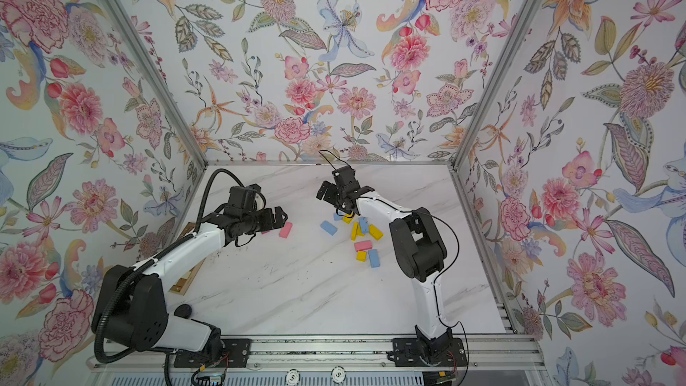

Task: Assemble the letter v with building blocks
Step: Adjust the building block at the center of the board.

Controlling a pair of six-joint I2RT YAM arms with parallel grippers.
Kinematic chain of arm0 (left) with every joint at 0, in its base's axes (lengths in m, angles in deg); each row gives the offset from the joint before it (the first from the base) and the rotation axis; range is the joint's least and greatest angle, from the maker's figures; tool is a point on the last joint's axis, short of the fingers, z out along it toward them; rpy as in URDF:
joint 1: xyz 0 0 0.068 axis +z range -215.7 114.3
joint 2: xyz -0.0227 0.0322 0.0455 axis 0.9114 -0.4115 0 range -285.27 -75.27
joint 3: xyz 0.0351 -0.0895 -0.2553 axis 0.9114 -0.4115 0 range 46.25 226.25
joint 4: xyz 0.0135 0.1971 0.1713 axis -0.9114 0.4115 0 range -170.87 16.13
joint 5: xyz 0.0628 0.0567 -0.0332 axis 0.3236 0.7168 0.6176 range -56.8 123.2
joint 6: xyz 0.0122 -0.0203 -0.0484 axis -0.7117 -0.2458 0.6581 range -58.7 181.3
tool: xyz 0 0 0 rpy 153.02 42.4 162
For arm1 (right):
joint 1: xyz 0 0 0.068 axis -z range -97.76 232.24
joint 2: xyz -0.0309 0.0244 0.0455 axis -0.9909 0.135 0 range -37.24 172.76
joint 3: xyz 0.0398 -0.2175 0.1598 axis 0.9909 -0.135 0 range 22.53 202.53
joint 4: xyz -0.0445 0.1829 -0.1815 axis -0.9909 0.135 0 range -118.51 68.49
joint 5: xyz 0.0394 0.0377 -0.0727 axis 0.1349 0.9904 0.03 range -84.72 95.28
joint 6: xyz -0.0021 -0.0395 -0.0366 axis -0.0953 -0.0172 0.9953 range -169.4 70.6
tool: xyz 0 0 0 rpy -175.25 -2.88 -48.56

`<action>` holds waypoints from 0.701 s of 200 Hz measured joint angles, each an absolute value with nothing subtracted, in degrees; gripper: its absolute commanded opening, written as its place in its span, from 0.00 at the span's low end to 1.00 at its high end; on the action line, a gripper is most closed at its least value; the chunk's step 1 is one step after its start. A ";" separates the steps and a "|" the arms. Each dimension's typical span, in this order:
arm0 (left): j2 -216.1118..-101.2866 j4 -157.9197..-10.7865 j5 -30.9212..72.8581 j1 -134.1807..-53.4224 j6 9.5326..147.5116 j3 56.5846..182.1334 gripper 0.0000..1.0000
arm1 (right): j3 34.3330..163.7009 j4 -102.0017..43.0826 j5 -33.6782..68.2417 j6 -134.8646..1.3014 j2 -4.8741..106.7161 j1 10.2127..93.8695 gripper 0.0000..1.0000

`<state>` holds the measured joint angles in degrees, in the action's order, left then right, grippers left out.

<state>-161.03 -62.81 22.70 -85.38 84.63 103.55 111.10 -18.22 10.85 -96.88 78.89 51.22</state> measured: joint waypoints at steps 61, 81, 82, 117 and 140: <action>-176.41 -58.19 31.83 -92.49 79.65 112.12 0.82 | 98.03 -19.75 11.22 -93.52 62.50 58.45 0.99; -179.49 -57.21 32.82 -92.73 79.04 114.07 0.80 | 94.58 -19.80 11.28 -93.12 60.38 59.41 0.99; -179.63 -57.21 32.86 -92.73 79.04 114.13 0.79 | 94.36 -19.78 11.28 -93.10 60.29 59.44 0.99; -183.17 -55.94 35.00 -92.73 78.56 116.93 0.76 | 91.06 -19.86 11.52 -93.06 59.38 59.79 0.99; -184.39 -55.62 35.74 -92.73 78.16 117.76 0.72 | 90.45 -20.30 11.89 -93.08 59.16 59.85 0.99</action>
